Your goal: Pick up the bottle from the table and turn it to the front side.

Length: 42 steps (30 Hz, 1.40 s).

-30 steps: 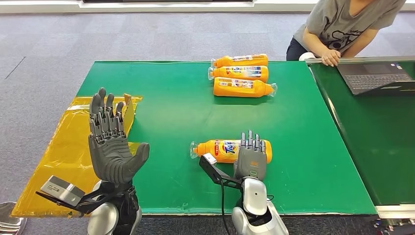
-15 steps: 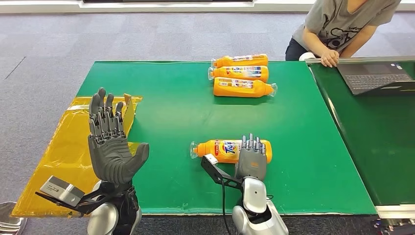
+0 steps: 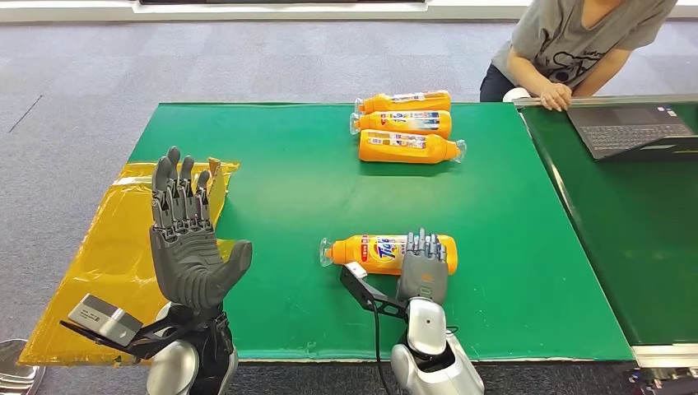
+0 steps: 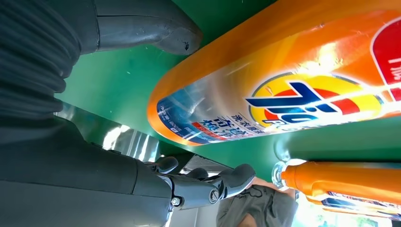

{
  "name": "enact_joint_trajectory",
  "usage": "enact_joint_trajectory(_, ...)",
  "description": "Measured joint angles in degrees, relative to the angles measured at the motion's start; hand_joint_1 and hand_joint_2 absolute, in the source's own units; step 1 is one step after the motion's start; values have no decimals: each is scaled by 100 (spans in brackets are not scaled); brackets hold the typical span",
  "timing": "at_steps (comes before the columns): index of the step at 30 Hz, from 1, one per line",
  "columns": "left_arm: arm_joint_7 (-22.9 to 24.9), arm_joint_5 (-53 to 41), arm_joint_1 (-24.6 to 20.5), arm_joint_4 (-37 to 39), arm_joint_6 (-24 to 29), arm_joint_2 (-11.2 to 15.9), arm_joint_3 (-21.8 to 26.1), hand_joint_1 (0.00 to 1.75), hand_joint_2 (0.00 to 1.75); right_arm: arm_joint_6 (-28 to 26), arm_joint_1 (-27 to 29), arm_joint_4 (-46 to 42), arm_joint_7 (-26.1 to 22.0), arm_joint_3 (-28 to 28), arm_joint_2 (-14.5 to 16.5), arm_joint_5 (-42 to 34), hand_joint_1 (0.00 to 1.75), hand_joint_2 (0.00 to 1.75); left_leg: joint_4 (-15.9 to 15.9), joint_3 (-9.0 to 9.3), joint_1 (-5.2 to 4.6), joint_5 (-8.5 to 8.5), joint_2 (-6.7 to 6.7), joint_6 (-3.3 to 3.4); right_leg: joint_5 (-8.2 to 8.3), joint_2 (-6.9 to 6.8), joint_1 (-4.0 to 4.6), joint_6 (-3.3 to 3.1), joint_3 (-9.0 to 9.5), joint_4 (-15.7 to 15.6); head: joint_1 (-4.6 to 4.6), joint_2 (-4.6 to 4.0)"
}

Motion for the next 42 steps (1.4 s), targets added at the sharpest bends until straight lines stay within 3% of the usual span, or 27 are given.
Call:
enact_joint_trajectory(15,17,0,-56,34,-45,0,20,0,175,37,-19,118,-14,-77,0,2,0,175,0,0,0,0,0,0,0,0,0,0,0,0,0,0)
enact_joint_trajectory(42,42,0,-221,176,-127,-2,20,0,175,110,-615,1036,-137,-129,-17,-30,0,175,0,2,0,1,1,0,1,1,0,0,1,0,0,0)
